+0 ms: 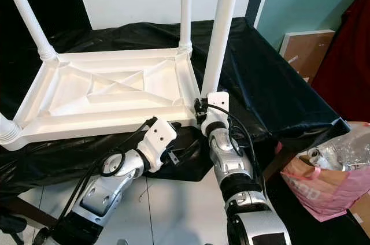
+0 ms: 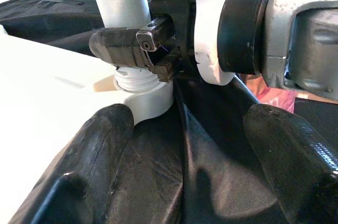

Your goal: Building children table

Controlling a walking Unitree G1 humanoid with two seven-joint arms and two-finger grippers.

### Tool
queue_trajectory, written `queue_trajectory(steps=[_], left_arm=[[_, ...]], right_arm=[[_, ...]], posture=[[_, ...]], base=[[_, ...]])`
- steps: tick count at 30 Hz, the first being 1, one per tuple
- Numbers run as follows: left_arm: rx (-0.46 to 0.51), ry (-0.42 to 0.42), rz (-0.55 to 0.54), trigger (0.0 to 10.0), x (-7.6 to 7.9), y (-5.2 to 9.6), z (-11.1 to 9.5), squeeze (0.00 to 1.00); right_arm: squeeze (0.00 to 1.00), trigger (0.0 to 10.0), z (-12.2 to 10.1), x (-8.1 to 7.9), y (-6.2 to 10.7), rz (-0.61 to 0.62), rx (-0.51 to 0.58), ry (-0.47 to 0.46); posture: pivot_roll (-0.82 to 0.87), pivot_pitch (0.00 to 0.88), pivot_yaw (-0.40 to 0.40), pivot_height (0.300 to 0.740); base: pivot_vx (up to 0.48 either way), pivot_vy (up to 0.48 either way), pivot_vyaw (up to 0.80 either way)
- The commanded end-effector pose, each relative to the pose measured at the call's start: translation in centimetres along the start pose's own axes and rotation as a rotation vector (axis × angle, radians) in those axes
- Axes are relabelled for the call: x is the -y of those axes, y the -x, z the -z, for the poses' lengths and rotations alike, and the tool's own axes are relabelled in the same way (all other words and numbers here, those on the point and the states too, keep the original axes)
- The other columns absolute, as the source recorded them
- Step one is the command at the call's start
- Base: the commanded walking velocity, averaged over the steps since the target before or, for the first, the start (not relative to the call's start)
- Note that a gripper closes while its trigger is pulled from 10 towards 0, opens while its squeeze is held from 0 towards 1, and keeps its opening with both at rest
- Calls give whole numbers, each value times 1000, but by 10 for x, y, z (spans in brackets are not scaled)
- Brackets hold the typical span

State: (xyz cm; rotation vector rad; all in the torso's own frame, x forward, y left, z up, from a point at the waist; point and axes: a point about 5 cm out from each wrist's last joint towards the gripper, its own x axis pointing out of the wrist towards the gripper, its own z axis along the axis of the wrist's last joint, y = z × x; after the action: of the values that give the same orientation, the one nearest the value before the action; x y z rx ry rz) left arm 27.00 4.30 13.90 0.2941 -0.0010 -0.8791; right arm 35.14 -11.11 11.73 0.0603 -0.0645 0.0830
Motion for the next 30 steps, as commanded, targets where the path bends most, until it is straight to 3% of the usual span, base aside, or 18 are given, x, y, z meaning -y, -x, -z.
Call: queue_trajectory(steps=[1,7,8,9,10,21,22,23,30], left_arm=[[-10,8,0,10000,2,0,2,0],[-21,-2,-20,10000,-5,2,4,0],[-27,-9,-31,10000,-8,3,4,0],[-27,-9,-31,10000,-8,3,4,0],[-34,-14,-43,10000,-12,4,5,0],[-40,-18,-92,10000,-26,10,5,0],[-40,-18,-89,10000,-26,10,5,0],[-40,-18,-84,10000,-26,11,5,0],[-32,-17,-49,10000,-19,8,4,0]], right_arm=[[0,10000,17,7,7,52,-80,-27],[0,10000,10,9,8,65,-59,-17],[859,10000,9,9,9,59,-50,-20],[859,10000,9,9,9,59,-50,-20],[1000,10000,7,10,9,53,-42,-23],[1000,10000,-5,18,13,-130,14,-10],[129,10000,-6,19,13,-179,16,7],[0,10000,-7,21,13,-219,19,18],[0,10000,-13,28,9,-356,9,59]], posture=[[-4,55,-46,740],[-2,55,-45,740],[1,56,-46,740],[1,56,-46,740],[1,57,-46,740],[3,58,-48,740],[4,57,-47,740],[4,57,-47,740],[2,54,-42,740]], base=[[0,0,0],[0,0,0],[0,0,0],[0,0,0],[0,0,0],[0,0,0],[0,0,0],[0,0,0],[0,0,0]])
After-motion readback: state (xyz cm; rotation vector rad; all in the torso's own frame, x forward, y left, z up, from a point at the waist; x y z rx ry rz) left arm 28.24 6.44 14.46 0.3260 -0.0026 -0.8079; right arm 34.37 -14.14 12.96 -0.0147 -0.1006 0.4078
